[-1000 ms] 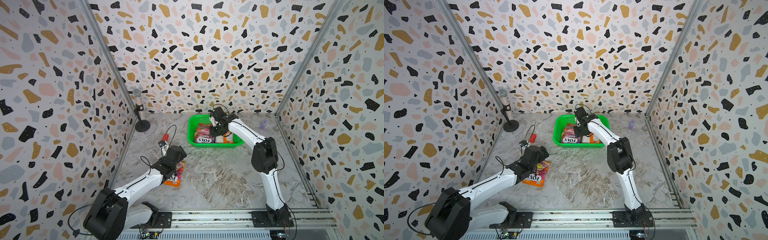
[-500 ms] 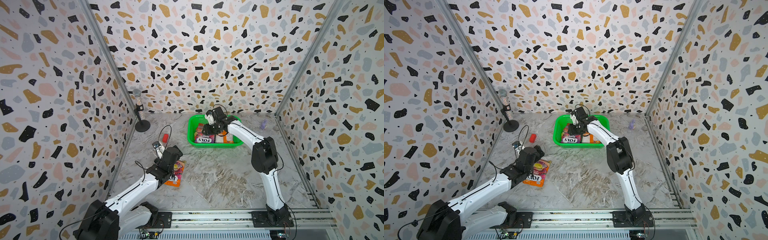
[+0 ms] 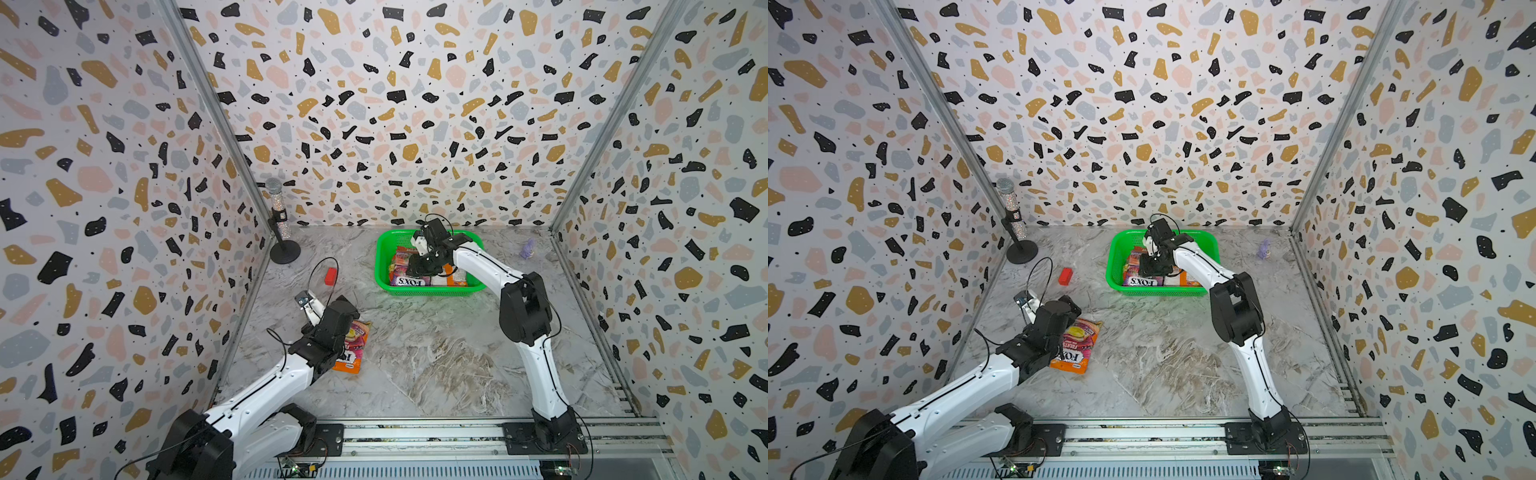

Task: Put the candies in the basket
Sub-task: Place the candy in the basket, then pick up the candy at the center of the board.

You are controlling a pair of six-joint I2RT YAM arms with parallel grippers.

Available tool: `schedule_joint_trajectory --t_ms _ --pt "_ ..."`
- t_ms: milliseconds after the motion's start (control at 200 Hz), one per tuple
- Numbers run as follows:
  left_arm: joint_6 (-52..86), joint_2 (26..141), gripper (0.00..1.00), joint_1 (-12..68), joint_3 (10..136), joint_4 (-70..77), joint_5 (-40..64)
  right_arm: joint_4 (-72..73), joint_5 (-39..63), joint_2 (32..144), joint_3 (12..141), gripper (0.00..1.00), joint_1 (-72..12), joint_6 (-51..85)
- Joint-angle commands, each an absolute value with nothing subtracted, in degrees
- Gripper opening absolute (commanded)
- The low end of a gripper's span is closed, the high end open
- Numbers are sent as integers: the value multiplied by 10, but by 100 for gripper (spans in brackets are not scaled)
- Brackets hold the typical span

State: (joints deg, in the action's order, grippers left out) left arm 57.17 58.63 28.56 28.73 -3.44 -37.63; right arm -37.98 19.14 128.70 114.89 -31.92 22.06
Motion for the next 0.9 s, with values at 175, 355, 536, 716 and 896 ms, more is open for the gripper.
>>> schedule_joint_trajectory --t_ms 175,355,536,716,896 --pt "634 597 100 282 288 -65 -422 -260 240 1043 920 43 -334 286" --pt "745 623 100 282 320 -178 -472 -137 233 962 728 43 -393 342" --pt "851 630 100 281 325 -263 -516 -98 214 992 680 44 -475 365" --pt "856 595 100 281 307 -270 -540 -31 232 1051 680 45 -520 422" --pt "873 545 100 282 279 -278 -567 -17 227 1116 734 53 -562 444"
